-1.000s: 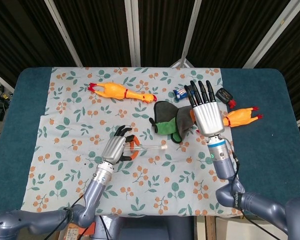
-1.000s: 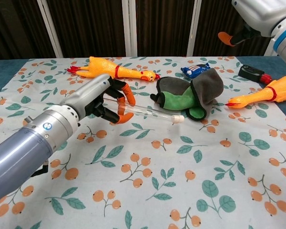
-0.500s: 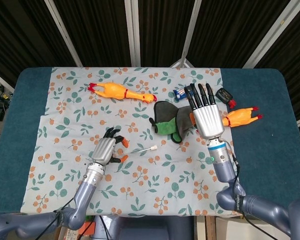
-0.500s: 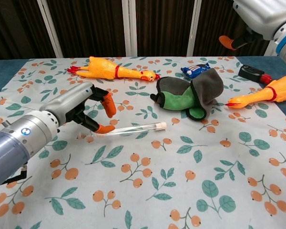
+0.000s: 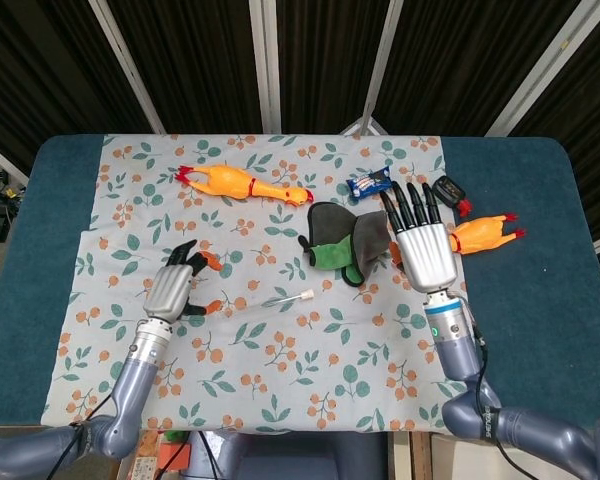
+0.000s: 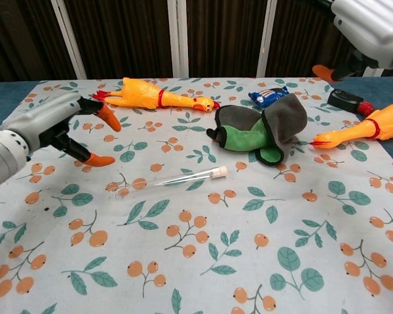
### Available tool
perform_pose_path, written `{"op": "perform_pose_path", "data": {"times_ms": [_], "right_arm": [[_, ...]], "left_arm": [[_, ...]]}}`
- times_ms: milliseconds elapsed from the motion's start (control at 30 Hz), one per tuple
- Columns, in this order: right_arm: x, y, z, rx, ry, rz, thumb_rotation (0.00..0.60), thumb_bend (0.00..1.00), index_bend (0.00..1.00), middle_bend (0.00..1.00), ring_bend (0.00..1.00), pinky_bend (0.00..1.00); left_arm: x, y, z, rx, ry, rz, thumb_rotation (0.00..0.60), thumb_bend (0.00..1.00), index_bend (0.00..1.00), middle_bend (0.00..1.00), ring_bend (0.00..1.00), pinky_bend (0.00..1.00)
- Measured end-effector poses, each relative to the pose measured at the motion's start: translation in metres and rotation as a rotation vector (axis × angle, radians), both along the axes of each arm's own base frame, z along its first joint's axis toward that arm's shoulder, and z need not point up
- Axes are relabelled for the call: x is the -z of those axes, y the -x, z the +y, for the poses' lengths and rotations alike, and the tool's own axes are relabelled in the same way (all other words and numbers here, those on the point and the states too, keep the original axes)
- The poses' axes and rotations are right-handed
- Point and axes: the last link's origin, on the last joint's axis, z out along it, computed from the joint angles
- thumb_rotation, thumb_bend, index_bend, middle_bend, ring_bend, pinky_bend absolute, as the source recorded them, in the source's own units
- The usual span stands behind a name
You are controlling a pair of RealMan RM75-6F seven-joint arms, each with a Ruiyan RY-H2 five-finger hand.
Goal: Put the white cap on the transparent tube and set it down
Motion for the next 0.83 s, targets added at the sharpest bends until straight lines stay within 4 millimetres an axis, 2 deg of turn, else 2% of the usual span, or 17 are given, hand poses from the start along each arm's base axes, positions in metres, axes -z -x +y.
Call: {"op": "perform_pose_path", "data": {"times_ms": [67,133,367,467,600,833], "right_arm": [[-0.003,0.009,0.007,0.042,-0.026,-0.024,0.6,0.3,0.0,0.01,0.0,0.01],[-0.007,0.02,0.014,0.092,-0.054,-0.049,0.6,0.29,0.0,0.0,0.0,0.0],[-0.046,0.083,0.053,0.351,-0.127,-0.162,0.6,0.28,0.0,0.0,0.0,0.01],[-0.062,0.106,0.076,0.417,-0.138,-0.198,0.6,0.28,0.0,0.0,0.0,0.0],[-0.077,0.125,0.11,0.444,-0.139,-0.237,0.6,0.28,0.0,0.0,0.0,0.0],[-0.097,0.137,0.156,0.393,-0.106,-0.22,0.6,0.28,0.0,0.0,0.0,0.0]], "left_arm": [[-0.01,0.007,-0.001,-0.007,-0.015,0.021,0.6,0.17,0.05,0.11,0.0,0.0],[-0.024,0.015,-0.003,-0.012,-0.039,0.059,0.6,0.16,0.04,0.09,0.0,0.0],[-0.075,0.051,-0.022,-0.014,-0.128,0.197,0.6,0.16,0.03,0.07,0.0,0.0],[-0.096,0.068,-0.039,-0.026,-0.164,0.227,0.6,0.16,0.03,0.07,0.0,0.0],[-0.12,0.085,-0.068,-0.031,-0.2,0.247,0.6,0.16,0.03,0.07,0.0,0.0],[-0.15,0.109,-0.12,-0.067,-0.224,0.252,0.6,0.16,0.03,0.07,0.0,0.0]]}}
